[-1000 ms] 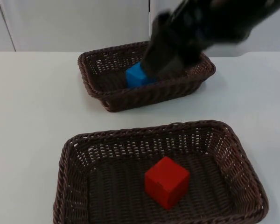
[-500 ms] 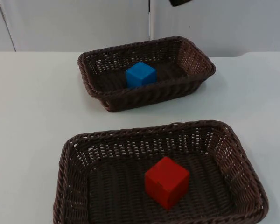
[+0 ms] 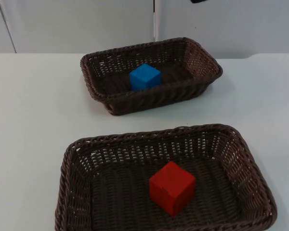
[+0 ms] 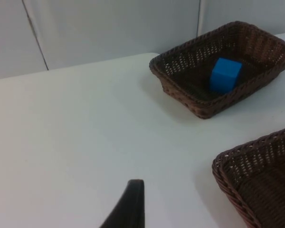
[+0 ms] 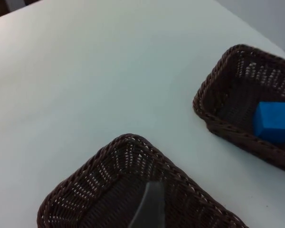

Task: Pick up one cube with the left hand and place it into the upper basket. Pick up one cube with the right hand and place it into the lower basket.

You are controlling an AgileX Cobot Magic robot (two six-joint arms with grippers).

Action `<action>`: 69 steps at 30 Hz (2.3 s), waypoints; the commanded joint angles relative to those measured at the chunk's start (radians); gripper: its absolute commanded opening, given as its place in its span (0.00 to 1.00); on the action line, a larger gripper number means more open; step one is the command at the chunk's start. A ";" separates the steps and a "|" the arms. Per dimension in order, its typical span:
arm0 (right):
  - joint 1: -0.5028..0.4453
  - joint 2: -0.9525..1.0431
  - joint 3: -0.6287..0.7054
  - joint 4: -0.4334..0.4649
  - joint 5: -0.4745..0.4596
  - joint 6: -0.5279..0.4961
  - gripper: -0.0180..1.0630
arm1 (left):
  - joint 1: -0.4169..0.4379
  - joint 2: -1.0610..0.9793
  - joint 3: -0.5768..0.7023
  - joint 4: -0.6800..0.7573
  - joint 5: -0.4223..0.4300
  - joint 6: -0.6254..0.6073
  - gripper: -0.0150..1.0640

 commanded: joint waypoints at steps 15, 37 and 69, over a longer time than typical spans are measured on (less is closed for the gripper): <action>0.005 -0.418 0.390 -0.039 -0.251 -0.007 0.68 | -0.003 -0.185 0.001 -0.045 0.087 0.006 0.87; 0.005 -0.797 0.500 -0.069 -0.042 0.008 0.68 | -0.003 -0.225 0.061 -0.057 0.123 0.029 0.87; 0.005 -1.224 0.529 -0.102 0.444 0.163 0.68 | -0.003 -0.225 0.120 -0.061 0.166 0.029 0.87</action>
